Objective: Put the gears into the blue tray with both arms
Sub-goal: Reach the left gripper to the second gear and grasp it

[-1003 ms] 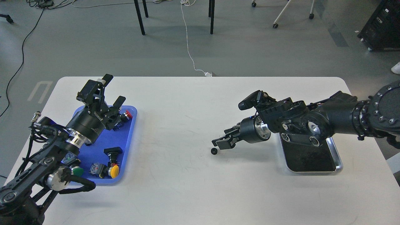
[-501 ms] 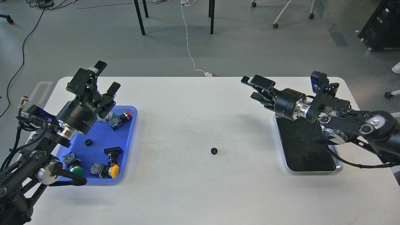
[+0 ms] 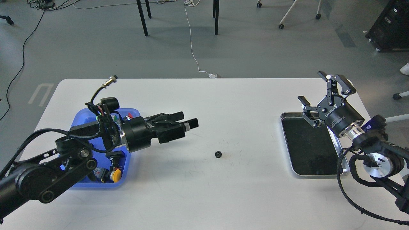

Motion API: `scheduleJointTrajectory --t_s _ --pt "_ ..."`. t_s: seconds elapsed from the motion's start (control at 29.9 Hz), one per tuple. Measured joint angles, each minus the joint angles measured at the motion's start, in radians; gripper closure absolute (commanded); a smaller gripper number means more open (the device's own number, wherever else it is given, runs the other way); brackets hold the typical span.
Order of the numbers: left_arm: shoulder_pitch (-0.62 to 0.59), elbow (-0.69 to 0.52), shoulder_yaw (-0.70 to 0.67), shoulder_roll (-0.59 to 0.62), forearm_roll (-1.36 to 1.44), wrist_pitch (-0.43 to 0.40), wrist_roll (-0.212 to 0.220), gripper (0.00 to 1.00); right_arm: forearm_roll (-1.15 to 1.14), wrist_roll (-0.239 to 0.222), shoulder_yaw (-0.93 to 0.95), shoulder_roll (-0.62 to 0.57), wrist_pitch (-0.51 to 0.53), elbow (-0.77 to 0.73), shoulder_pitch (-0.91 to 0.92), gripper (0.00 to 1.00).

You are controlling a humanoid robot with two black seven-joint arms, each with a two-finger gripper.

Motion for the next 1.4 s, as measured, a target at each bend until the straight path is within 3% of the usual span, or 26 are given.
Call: scheduleJointTrajectory --t_s 0.13,0.43,0.64,0.87,1.17,1.27,1.37,1.4 --pt "-0.137 0.088 0.123 -0.085 0.222 0.005 0.0 0.02 0.003 0.0 0.011 -0.006 0.01 0.003 -0.031 0.03" --pt "-0.332 0.339 0.379 -0.301 0.254 0.051 0.001 0.04 0.002 0.0 0.023 -0.012 0.01 0.004 -0.047 0.03" --pt "-0.356 0.438 0.459 -0.379 0.254 0.061 0.001 0.11 0.002 0.0 0.023 -0.015 0.01 0.005 -0.047 0.03" --pt "-0.357 0.486 0.497 -0.399 0.254 0.063 0.001 0.31 0.001 0.0 0.022 -0.021 0.01 0.011 -0.047 0.03" --pt "-0.347 0.537 0.499 -0.413 0.254 0.066 0.001 0.32 0.0 0.0 0.021 -0.021 0.01 0.028 -0.047 0.03" --pt "-0.343 0.551 0.5 -0.417 0.254 0.066 0.001 0.39 0.0 0.0 0.02 -0.021 0.009 0.028 -0.047 0.03" --pt "-0.34 0.56 0.5 -0.418 0.254 0.066 0.001 0.61 -0.001 0.0 0.02 -0.021 0.009 0.028 -0.047 0.03" --pt "-0.339 0.563 0.5 -0.419 0.254 0.066 0.001 0.63 -0.001 0.0 0.02 -0.021 0.009 0.028 -0.047 0.03"
